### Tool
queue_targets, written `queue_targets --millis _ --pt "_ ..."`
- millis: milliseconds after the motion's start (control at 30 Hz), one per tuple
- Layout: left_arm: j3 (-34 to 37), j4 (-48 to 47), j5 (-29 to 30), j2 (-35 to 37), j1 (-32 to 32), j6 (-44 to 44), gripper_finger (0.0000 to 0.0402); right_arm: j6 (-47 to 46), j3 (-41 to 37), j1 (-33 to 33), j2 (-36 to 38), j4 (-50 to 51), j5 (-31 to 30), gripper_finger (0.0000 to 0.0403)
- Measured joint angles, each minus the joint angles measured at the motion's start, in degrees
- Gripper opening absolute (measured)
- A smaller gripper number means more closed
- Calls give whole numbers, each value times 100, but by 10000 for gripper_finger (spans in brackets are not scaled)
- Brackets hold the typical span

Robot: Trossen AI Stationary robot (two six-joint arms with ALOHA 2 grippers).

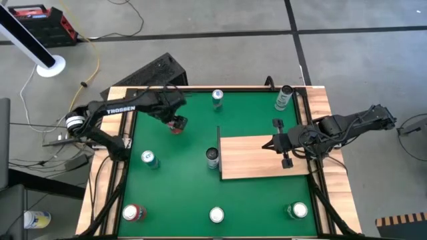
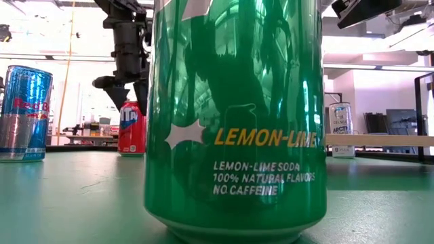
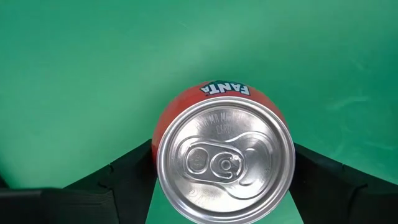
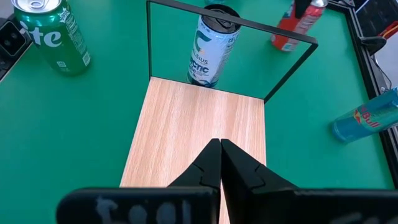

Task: Place canned beverage on shelf
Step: Put the top orange soda can on the shelf

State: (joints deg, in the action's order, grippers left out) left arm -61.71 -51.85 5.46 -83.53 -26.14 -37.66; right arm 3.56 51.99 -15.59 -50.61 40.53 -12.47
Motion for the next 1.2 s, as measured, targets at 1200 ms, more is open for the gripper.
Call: queue_targets --millis 1200 --pt "-842 -222 -469 -9 -28 1347 395 -6 0 0 0 -2 2 29"
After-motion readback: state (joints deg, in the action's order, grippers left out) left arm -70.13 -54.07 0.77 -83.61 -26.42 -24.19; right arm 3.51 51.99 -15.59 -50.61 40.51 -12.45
